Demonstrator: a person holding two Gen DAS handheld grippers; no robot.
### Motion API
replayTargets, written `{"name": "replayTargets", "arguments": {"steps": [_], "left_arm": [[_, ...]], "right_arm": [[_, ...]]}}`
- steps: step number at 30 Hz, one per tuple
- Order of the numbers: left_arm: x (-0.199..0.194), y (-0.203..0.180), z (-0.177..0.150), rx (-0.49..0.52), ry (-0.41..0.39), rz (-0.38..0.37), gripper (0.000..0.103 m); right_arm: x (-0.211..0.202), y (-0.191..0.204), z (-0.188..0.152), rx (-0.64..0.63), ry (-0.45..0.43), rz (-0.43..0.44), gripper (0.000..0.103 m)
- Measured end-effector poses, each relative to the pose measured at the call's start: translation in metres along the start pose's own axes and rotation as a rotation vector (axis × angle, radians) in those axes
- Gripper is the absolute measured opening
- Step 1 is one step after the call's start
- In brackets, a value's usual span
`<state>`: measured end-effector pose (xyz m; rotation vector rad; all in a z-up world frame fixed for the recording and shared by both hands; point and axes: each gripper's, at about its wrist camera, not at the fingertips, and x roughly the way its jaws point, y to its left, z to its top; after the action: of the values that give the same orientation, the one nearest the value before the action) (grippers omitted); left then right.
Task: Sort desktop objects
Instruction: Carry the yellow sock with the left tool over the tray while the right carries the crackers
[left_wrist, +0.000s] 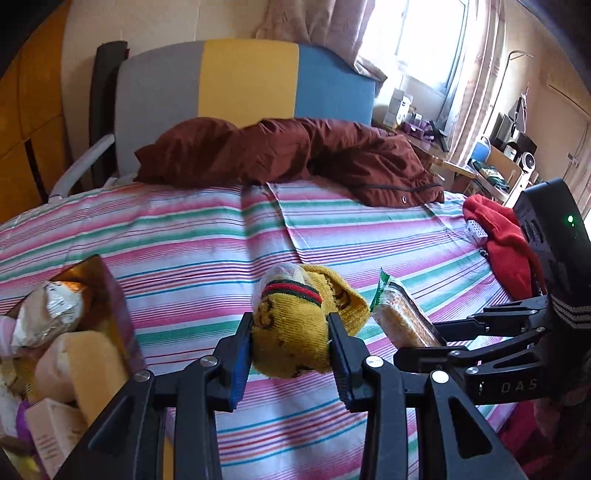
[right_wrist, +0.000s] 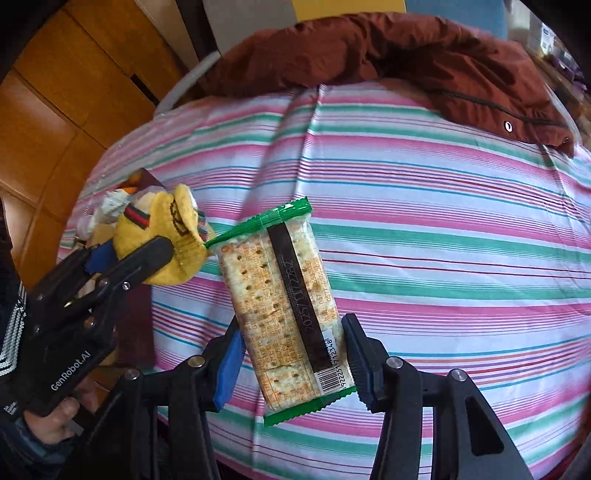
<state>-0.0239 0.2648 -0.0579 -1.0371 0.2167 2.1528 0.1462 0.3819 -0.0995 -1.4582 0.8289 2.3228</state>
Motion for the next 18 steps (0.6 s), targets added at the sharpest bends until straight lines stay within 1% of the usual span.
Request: {"name": "replayTargets", "arguments": {"steps": [1, 4, 6, 13, 18], "left_arm": [[-0.004, 0.002, -0.001, -0.002, -0.007, 0.004, 0.038], [-0.018, 0.009, -0.003, -0.008, -0.028, 0.018, 0.038], [-0.030, 0.013, -0.004, -0.011, -0.050, 0.031, 0.038], [-0.063, 0.028, -0.007, -0.023, -0.112, 0.067, 0.038], [-0.086, 0.042, -0.013, -0.030, -0.145, 0.120, 0.038]], "right_arm": [[-0.009, -0.003, -0.009, -0.002, -0.008, 0.008, 0.052], [-0.019, 0.008, -0.016, -0.003, -0.033, 0.029, 0.052], [-0.010, 0.019, -0.010, -0.003, -0.049, 0.043, 0.052], [-0.015, 0.048, -0.015, -0.016, -0.101, 0.099, 0.052], [-0.013, 0.070, -0.012, -0.019, -0.135, 0.149, 0.052]]}}
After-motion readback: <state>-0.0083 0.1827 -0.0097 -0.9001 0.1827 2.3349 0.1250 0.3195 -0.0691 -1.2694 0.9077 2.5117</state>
